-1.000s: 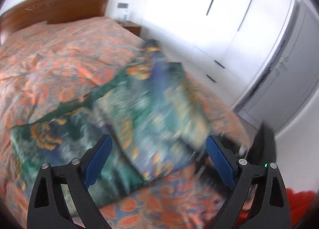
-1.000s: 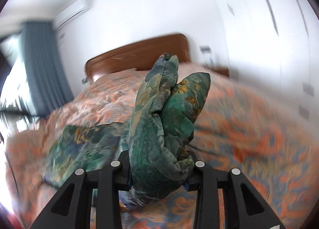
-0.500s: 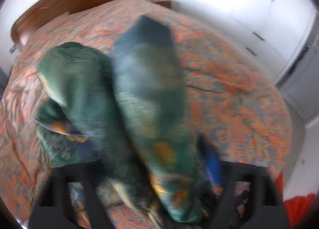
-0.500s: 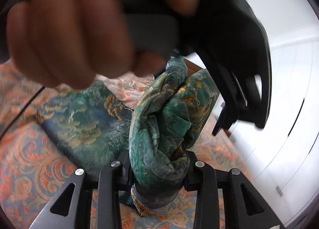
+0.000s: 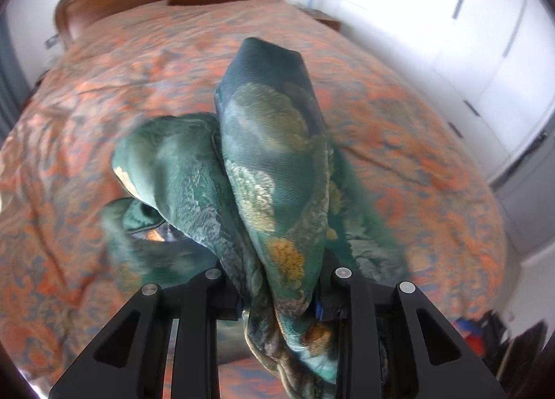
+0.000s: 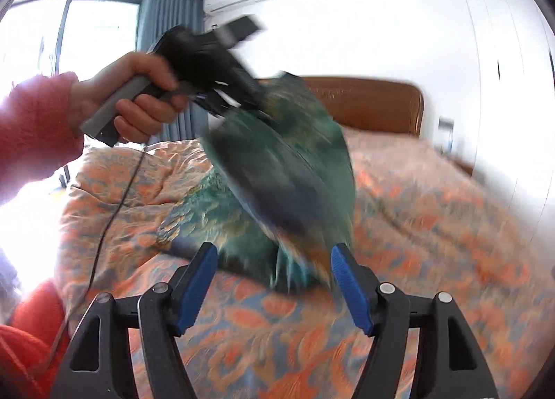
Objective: Fold large clothes
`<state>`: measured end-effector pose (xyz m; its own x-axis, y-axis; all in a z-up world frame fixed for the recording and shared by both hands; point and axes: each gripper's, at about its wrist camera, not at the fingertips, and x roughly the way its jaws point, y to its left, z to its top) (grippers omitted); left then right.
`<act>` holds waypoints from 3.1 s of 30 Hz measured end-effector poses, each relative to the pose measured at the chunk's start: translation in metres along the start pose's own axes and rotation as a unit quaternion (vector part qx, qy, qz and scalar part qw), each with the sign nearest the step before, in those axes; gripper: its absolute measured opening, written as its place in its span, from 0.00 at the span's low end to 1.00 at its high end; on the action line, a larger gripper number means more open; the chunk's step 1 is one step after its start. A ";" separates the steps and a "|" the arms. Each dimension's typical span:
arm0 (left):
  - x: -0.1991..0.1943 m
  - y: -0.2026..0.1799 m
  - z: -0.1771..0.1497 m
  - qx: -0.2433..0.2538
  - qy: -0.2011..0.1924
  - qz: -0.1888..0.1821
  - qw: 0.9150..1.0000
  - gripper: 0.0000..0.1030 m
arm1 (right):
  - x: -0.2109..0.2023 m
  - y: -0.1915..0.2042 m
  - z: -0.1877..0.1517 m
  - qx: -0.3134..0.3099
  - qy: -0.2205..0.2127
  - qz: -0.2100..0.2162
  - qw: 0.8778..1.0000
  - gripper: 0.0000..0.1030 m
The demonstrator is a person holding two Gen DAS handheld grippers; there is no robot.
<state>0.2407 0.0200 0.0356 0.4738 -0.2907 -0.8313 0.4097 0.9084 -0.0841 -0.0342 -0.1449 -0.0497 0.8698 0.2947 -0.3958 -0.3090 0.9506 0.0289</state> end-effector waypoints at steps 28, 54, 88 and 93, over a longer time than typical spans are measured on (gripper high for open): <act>0.115 0.165 -0.119 -0.218 0.029 -0.047 0.974 0.49 | 0.258 0.016 0.008 0.002 0.219 0.033 0.975 0.36; 0.121 0.175 -0.143 -0.236 0.016 -0.067 0.969 0.52 | 0.386 0.025 0.099 0.027 0.274 -0.016 0.961 0.37; 0.067 0.190 -0.155 -0.240 -0.050 -0.077 0.966 0.93 | 0.260 0.075 -0.018 0.028 0.212 0.048 0.976 0.33; 0.050 0.226 -0.182 -0.251 -0.100 0.020 0.963 0.99 | 0.258 0.074 -0.017 0.026 0.206 0.042 0.977 0.33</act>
<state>0.2154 0.2656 -0.1247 0.6428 -0.2595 -0.7207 -0.0164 0.9360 -0.3516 0.1609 0.0002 -0.1654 0.6096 0.3178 -0.7263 -0.3426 0.9318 0.1201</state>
